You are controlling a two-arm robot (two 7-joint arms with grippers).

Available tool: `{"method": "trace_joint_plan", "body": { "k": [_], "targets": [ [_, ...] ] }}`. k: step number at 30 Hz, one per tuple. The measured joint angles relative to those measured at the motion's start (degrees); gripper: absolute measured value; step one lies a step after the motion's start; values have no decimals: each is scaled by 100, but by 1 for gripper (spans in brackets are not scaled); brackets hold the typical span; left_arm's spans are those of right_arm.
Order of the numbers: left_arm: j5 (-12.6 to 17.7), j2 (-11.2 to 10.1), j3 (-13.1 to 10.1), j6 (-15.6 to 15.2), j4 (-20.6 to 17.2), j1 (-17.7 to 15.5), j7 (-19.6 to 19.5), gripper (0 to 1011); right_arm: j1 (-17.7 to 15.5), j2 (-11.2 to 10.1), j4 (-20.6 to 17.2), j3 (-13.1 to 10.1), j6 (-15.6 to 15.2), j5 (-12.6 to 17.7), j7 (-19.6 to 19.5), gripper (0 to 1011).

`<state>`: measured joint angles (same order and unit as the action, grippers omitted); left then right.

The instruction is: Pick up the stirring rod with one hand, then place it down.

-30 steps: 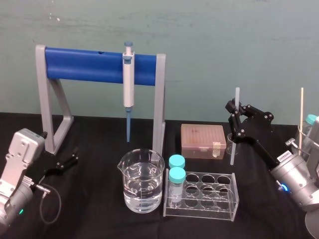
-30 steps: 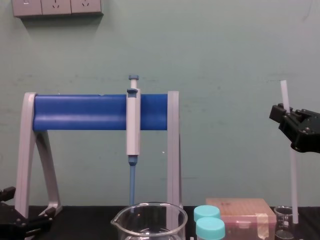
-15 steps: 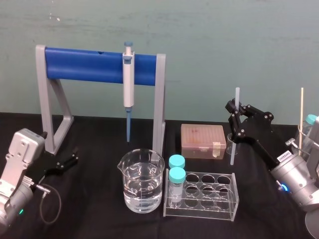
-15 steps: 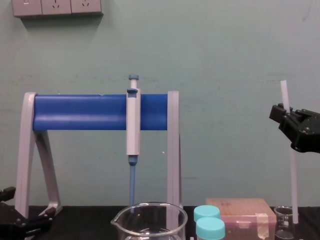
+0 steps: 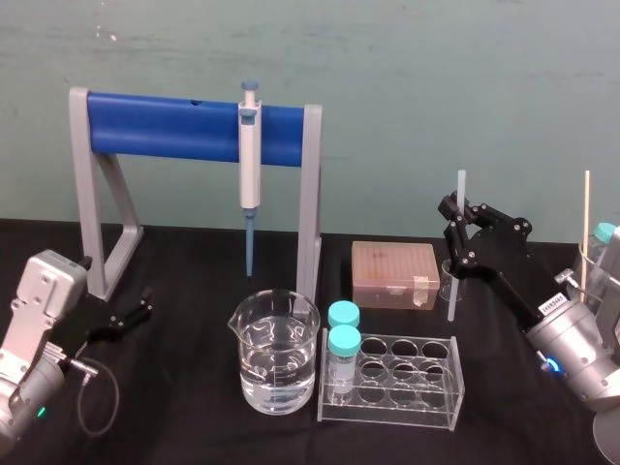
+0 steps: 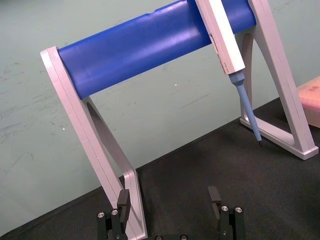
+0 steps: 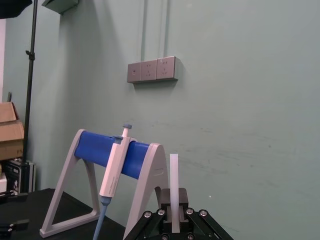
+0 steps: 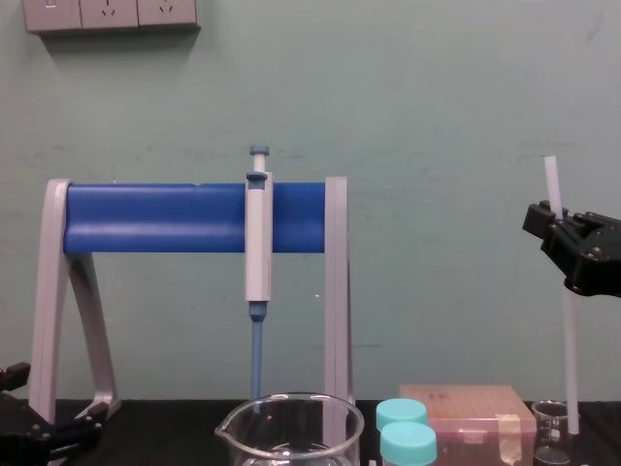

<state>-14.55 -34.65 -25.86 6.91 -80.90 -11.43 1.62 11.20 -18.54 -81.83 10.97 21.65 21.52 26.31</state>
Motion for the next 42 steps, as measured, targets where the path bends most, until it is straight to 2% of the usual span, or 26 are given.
{"method": "trace_joint_plan", "body": {
  "k": [10, 18, 26, 42],
  "targets": [
    [0, 0, 0, 0, 0, 0, 0, 1000, -7, 0, -5, -5, -1, 1, 10, 72],
    [0, 0, 0, 0, 0, 0, 0, 1000, -111, -14, -195, 16, -1, -15, 104, 71],
    [0, 0, 0, 0, 0, 0, 0, 1000, -227, -69, -357, 61, -128, -33, 112, 71],
    [0, 0, 0, 0, 0, 0, 0, 1001, -144, -130, -157, 276, -312, 77, 307, 71]
  ]
}}
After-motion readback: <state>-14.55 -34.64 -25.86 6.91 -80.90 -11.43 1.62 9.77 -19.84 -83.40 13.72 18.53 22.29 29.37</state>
